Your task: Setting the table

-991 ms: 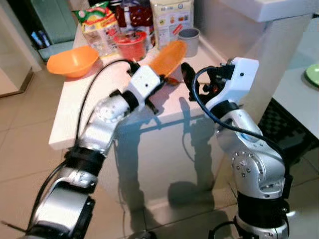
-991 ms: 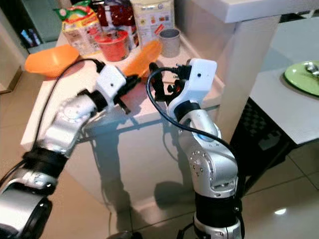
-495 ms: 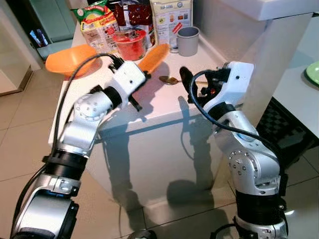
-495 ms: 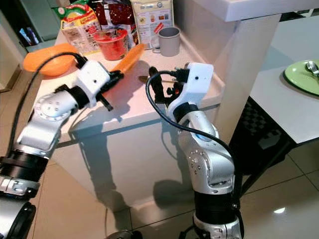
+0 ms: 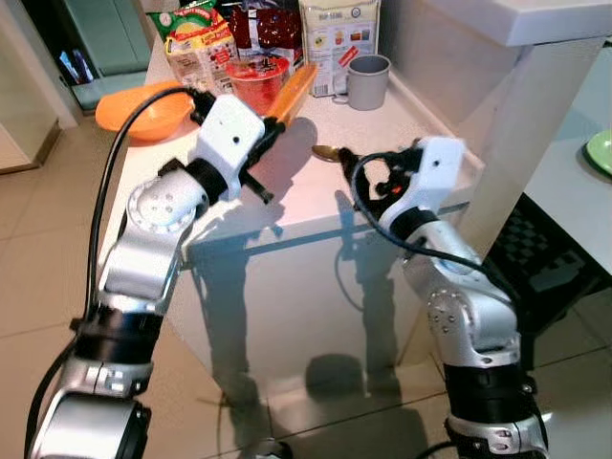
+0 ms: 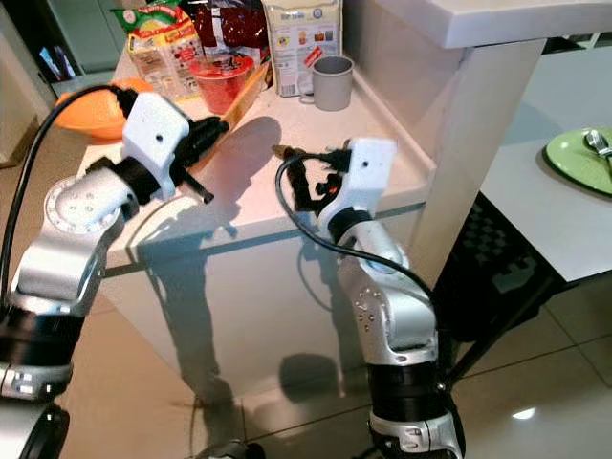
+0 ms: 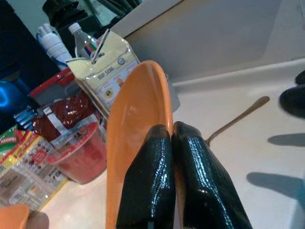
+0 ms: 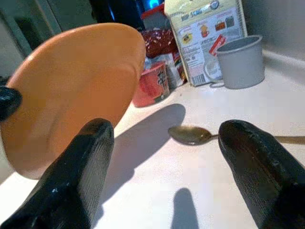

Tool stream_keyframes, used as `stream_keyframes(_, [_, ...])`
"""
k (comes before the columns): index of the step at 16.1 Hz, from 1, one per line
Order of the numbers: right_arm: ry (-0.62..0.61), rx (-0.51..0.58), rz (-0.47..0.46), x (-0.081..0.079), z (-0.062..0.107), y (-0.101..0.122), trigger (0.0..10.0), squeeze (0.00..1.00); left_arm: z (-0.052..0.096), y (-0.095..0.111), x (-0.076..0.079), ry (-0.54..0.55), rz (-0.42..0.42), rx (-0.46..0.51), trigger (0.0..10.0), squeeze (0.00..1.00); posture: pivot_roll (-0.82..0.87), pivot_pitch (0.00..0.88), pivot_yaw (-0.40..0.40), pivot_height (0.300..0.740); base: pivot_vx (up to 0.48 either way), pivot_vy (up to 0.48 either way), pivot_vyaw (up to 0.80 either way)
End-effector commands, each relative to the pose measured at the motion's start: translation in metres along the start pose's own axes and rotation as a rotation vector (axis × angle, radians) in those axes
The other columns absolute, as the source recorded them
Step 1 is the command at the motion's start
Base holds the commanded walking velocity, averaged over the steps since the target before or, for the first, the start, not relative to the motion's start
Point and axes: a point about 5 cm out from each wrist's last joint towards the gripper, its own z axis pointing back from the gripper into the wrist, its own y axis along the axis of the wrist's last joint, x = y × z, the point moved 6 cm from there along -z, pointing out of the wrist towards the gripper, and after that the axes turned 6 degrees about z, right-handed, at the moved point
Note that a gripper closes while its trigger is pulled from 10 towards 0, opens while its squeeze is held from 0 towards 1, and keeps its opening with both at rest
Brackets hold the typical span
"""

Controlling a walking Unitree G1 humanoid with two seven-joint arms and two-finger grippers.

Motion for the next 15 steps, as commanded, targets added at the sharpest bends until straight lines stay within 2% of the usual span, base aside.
stream_keyframes(1, [0.024, 0.007, 0.013, -0.005, -0.003, 0.000, 10.0, 0.00, 0.004, 0.015, -0.007, 0.030, -0.008, 0.046, 0.0, 0.00, 0.15, 0.000, 0.063, 0.740, 0.000, 0.000, 0.00])
stream_keyframes(4, [0.012, -0.023, 0.018, 0.000, -0.006, -0.014, 10.0, 0.00, 0.012, 0.024, 0.003, -0.032, -0.044, 0.049, 0.0, 0.00, 0.16, 0.000, 0.056, 0.740, 0.000, 0.000, 0.00])
stream_keyframes(7, [0.003, -0.031, 0.019, 0.004, -0.007, -0.019, 10.0, 0.00, 0.020, 0.031, 0.011, -0.086, -0.090, 0.054, 0.0, 0.00, 0.17, 0.000, 0.052, 0.740, 0.000, 0.000, 0.00])
stream_keyframes(9, [-0.002, -0.036, 0.018, 0.006, -0.009, -0.023, 10.0, 0.00, 0.027, 0.031, 0.025, -0.125, -0.064, 0.051, 0.0, 0.00, 0.18, 0.000, 0.051, 0.740, 0.000, 0.000, 0.00])
stream_keyframes(11, [-0.012, -0.033, 0.021, 0.008, -0.011, -0.023, 10.0, 0.00, 0.035, 0.022, 0.047, -0.176, -0.015, 0.042, 0.0, 0.00, 0.18, 0.000, 0.051, 0.740, 0.000, 0.000, 0.00])
stream_keyframes(13, [-0.028, -0.020, 0.030, 0.013, -0.014, -0.020, 10.0, 0.00, 0.044, 0.017, 0.066, -0.245, -0.002, 0.032, 0.0, 0.00, 0.18, 0.000, 0.041, 0.740, 0.000, 0.000, 0.00])
stream_keyframes(15, [-0.029, -0.008, 0.045, 0.017, -0.017, -0.015, 10.0, 0.00, 0.048, 0.022, 0.072, -0.282, -0.009, 0.040, 0.0, 0.00, 0.19, 0.000, 0.032, 0.740, 0.000, 0.000, 0.00])
